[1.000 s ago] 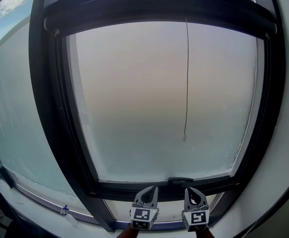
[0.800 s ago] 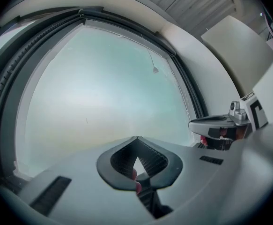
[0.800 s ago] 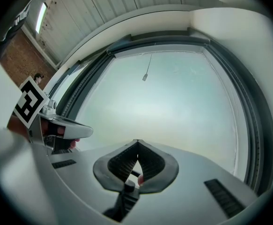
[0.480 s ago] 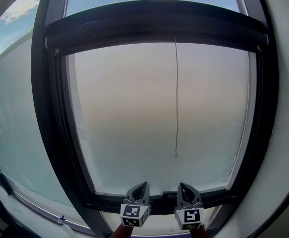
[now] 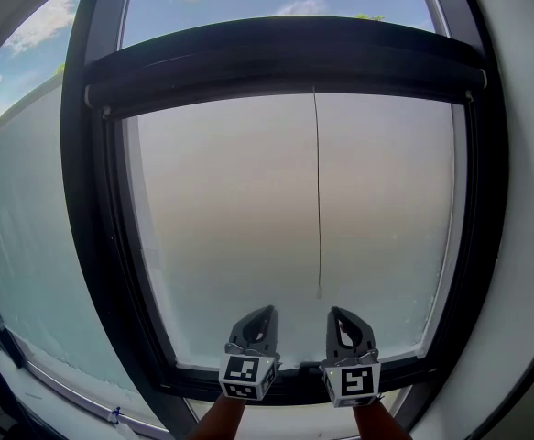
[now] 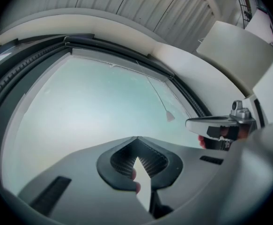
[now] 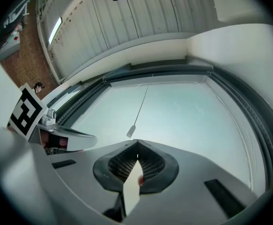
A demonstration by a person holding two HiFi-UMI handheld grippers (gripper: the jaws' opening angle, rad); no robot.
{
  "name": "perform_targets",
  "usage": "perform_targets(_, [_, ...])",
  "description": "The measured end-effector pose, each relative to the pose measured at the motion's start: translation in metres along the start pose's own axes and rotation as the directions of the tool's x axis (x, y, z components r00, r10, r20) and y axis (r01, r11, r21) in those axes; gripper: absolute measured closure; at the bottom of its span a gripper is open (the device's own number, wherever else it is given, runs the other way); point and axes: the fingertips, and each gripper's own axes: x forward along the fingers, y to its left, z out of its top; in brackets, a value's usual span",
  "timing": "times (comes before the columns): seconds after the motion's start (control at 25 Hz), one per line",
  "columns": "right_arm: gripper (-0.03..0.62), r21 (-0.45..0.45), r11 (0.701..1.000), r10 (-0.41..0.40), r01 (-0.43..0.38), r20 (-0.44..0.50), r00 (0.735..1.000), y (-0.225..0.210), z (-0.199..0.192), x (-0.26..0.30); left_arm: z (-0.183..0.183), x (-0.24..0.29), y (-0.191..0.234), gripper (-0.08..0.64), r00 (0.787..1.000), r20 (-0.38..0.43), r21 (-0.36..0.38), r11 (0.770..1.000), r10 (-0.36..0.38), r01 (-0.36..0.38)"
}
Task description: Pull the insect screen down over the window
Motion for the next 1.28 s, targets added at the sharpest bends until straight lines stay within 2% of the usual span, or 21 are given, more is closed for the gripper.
perform_targets(0.2, [0.589, -0.068, 0.998, -0.004, 0.008, 0.056, 0.998, -0.015, 0.036, 0.020, 0.037, 0.019, 0.011, 0.557, 0.998, 0.067, 0.011, 1.000, -0.007, 0.007])
perform_targets(0.32, [0.589, -0.096, 0.995, -0.009, 0.017, 0.082, 0.997, -0.025, 0.053, 0.031, 0.060, 0.029, 0.014, 0.557, 0.994, 0.104, 0.043, 0.999, -0.015, 0.011])
perform_targets(0.44, [0.589, -0.086, 0.996, -0.023, 0.031, 0.090, 0.996, -0.034, 0.065, 0.040, 0.086, 0.040, 0.010, 0.557, 0.989, 0.144, 0.091, 0.996, -0.026, 0.013])
perform_targets(0.52, [0.589, -0.060, 0.997, -0.033, 0.038, 0.090, 0.995, -0.038, 0.074, 0.048, 0.103, 0.047, 0.009, 0.557, 0.986, 0.166, 0.098, 0.995, -0.026, 0.009])
perform_targets(0.68, [0.589, -0.091, 0.995, -0.036, 0.045, 0.099, 0.994, -0.044, 0.088, 0.063, 0.131, 0.058, 0.005, 0.557, 0.978, 0.205, 0.111, 0.994, -0.042, 0.020])
perform_targets(0.84, [0.589, -0.113, 0.993, -0.030, 0.044, 0.126, 0.992, -0.051, 0.108, 0.079, 0.157, 0.067, 0.006, 0.557, 0.970, 0.242, 0.166, 0.986, -0.028, -0.013])
perform_targets(1.0, [0.588, -0.085, 0.995, -0.046, 0.058, 0.146, 0.988, -0.055, 0.131, 0.095, 0.181, 0.079, 0.013, 0.557, 0.968, 0.249, 0.204, 0.978, -0.022, -0.031])
perform_targets(1.12, [0.584, -0.215, 0.974, -0.035, 0.072, 0.172, 0.985, -0.060, 0.147, 0.103, 0.198, 0.088, 0.012, 0.557, 0.972, 0.234, 0.318, 0.946, -0.014, -0.063])
perform_targets(1.2, [0.555, -0.302, 0.950, -0.025, 0.083, 0.191, 0.981, -0.064, 0.158, 0.106, 0.209, 0.091, 0.010, 0.555, 0.970, 0.243, 0.416, 0.903, 0.002, -0.107])
perform_targets(1.28, [0.520, -0.350, 0.933, -0.028, 0.089, 0.176, 0.984, -0.068, 0.162, 0.112, 0.217, 0.095, 0.008, 0.528, 0.970, 0.241, 0.520, 0.842, 0.016, -0.143])
